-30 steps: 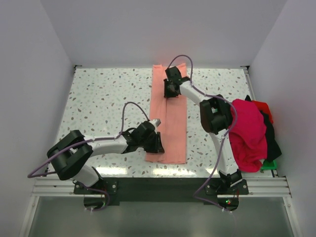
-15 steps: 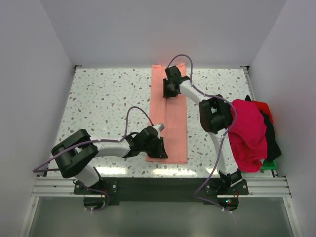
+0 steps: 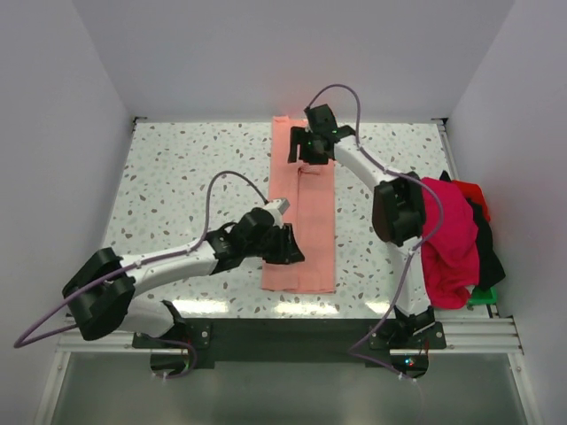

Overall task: Fold and stack the t-shirts
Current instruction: Fold the tshirt

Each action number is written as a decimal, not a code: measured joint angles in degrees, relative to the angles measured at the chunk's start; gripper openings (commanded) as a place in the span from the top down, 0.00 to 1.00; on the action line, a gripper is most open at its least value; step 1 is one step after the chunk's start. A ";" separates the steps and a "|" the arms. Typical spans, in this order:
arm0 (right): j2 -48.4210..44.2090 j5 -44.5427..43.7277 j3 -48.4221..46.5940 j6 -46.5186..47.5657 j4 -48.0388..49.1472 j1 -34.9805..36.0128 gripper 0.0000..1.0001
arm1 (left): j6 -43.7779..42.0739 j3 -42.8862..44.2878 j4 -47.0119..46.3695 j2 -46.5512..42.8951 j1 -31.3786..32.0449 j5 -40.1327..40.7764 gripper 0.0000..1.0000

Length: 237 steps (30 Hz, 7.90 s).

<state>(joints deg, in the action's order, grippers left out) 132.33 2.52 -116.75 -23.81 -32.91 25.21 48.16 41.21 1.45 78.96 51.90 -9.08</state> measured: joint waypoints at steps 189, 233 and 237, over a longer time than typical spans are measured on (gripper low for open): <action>-80.11 -1.31 87.52 -18.14 9.77 15.30 0.59 | 2.84 2.58 -9.53 8.87 -11.63 4.09 0.66; -82.34 -7.67 87.38 -24.87 5.62 21.99 0.64 | 8.98 -17.94 5.44 -22.56 -4.26 6.82 0.62; -72.15 -8.02 86.29 -23.71 9.81 21.99 0.65 | 10.01 -20.09 5.42 -21.40 -3.32 6.71 0.62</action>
<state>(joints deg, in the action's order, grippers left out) 60.18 -5.50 -30.46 -47.53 -23.09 47.20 58.17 21.12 6.87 57.56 48.58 -2.37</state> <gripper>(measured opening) 0.358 0.383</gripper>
